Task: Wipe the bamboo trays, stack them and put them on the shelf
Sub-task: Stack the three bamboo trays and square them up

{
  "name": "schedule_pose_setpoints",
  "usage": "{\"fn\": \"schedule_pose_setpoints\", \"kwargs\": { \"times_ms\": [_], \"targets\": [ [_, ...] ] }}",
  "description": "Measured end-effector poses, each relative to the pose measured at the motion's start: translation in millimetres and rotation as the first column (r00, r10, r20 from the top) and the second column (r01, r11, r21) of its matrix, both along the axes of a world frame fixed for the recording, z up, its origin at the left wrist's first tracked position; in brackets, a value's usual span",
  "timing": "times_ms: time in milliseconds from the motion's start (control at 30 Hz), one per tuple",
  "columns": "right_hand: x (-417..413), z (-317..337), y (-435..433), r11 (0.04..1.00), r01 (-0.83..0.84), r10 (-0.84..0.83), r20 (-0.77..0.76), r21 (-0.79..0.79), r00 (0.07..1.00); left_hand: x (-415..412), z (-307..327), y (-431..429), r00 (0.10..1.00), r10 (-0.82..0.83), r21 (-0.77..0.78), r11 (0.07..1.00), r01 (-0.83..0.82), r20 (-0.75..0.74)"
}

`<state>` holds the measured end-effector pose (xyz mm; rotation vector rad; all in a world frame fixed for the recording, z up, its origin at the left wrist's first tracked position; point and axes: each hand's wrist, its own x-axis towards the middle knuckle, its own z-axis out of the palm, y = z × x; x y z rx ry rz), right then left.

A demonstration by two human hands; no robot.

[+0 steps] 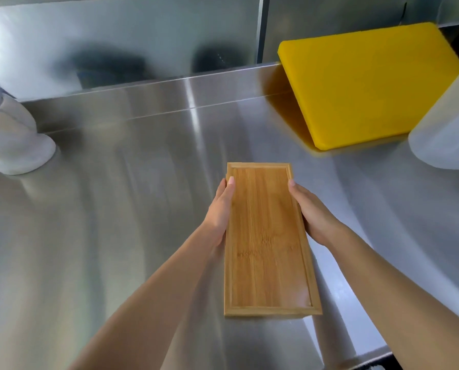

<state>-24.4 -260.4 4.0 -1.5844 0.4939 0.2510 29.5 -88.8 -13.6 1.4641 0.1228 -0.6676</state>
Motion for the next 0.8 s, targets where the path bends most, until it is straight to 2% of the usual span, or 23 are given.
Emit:
{"fn": "schedule_pose_setpoints", "kwargs": {
  "times_ms": [133,267,500,700,800],
  "targets": [
    [10.4,-7.3,0.1,1.0,0.006,-0.007,0.025,0.026,1.0,1.9,-4.8,-3.1,1.0,0.021,-0.006,1.0,-0.021,-0.006],
    [13.6,-16.5,1.2,0.999,0.029,-0.027,0.044,-0.038,0.999,3.5,-7.4,-3.0,0.999,0.028,-0.024,0.999,-0.029,-0.015],
    [14.3,-18.6,1.8,0.997,0.048,-0.043,0.074,-0.055,0.996,1.6,-6.1,-5.4,0.998,0.056,-0.006,0.998,-0.056,0.018],
    [-6.6,-17.5,3.7,0.999,0.051,-0.049,0.069,-0.018,0.996,-17.1,-2.8,3.4,0.999,0.027,-0.014,1.0,-0.027,0.047],
    [-26.1,-17.9,9.0,0.998,0.052,-0.05,0.081,-0.022,0.995,-41.3,-7.0,9.8,0.999,0.041,-0.079,0.996,-0.039,0.02]
  ]
}}
